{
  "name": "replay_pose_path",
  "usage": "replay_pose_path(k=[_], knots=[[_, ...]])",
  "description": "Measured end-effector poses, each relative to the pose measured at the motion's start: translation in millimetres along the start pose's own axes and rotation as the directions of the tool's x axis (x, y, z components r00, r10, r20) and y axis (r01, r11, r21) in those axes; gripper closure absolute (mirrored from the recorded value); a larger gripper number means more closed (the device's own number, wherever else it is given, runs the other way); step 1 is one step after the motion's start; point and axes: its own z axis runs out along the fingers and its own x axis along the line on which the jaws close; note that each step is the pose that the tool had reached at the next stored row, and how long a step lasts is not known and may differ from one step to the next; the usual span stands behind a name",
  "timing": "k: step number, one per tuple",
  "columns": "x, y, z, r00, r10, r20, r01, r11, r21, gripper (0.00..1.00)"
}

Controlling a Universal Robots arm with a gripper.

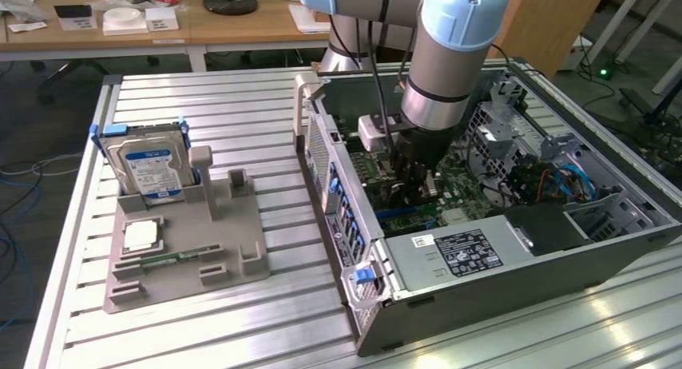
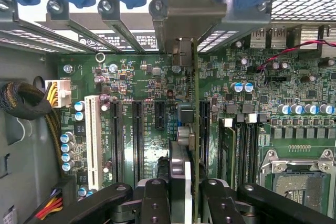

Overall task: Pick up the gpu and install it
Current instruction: 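Insert the gpu into the slot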

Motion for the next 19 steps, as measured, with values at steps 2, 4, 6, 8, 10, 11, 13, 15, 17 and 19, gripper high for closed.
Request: replay_pose_path(k=[2,4,6,8,10,11,13,15,17,19], knots=[[0.0,0.0,0.7,1.0,0.0,0.0002,0.0,1.0,0.0001,0.72],[0.0,0.0,1.5,1.0,0.0,0.0001,0.0,1.0,0.0,0.72],[0.0,0.1,2.6,1.0,0.0,0.0,0.0,1.0,-0.0005,0.72],[0.1,0.2,3.7,1.0,0.0,0.0,0.0,1.0,-0.001,0.72],[0.1,0.2,4.8,1.0,0.0,0.0,0.0,1.0,-0.0017,0.72],[0.1,0.3,5.2,1.0,0.0,-0.0002,0.0,1.0,-0.0021,0.72],[0.1,0.3,5.9,1.0,0.0,-0.0002,0.0,1.0,-0.0026,0.72],[0.1,0.3,6.3,1.0,0.0,-0.0003,0.0,1.0,-0.0028,0.72],[0.1,0.3,6.9,1.0,0.0,0.0,0.0,1.0,-0.0028,0.72],[0.2,0.4,7.5,1.0,0.0,-0.0003,0.0,1.0,-0.0031,0.72]])
